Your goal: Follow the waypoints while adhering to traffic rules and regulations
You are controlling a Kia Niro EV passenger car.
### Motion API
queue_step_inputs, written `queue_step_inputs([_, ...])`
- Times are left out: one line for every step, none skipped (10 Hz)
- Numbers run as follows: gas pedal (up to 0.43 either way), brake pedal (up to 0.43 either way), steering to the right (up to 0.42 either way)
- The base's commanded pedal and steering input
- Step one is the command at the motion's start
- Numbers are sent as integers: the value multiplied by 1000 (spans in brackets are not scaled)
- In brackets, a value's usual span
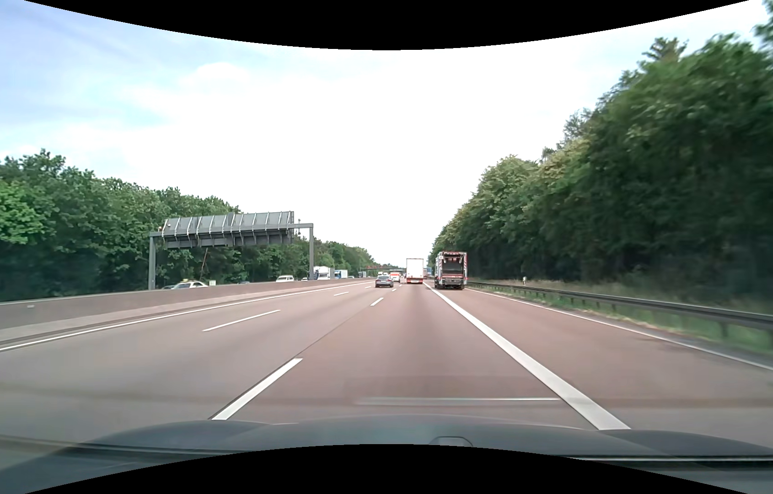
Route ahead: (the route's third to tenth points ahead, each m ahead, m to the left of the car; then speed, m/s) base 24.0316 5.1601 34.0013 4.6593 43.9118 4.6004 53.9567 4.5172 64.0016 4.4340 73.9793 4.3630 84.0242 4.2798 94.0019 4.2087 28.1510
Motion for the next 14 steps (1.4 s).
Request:
queue_step_inputs([118, 0, -4])
queue_step_inputs([118, 0, -4])
queue_step_inputs([110, 0, -4])
queue_step_inputs([110, 0, -4])
queue_step_inputs([110, 0, -4])
queue_step_inputs([98, 0, -4])
queue_step_inputs([87, 0, -4])
queue_step_inputs([79, 0, -4])
queue_step_inputs([47, 0, -4])
queue_step_inputs([20, 0, -4])
queue_step_inputs([0, 0, -4])
queue_step_inputs([0, 0, -4])
queue_step_inputs([0, 0, -4])
queue_step_inputs([0, 0, -4])
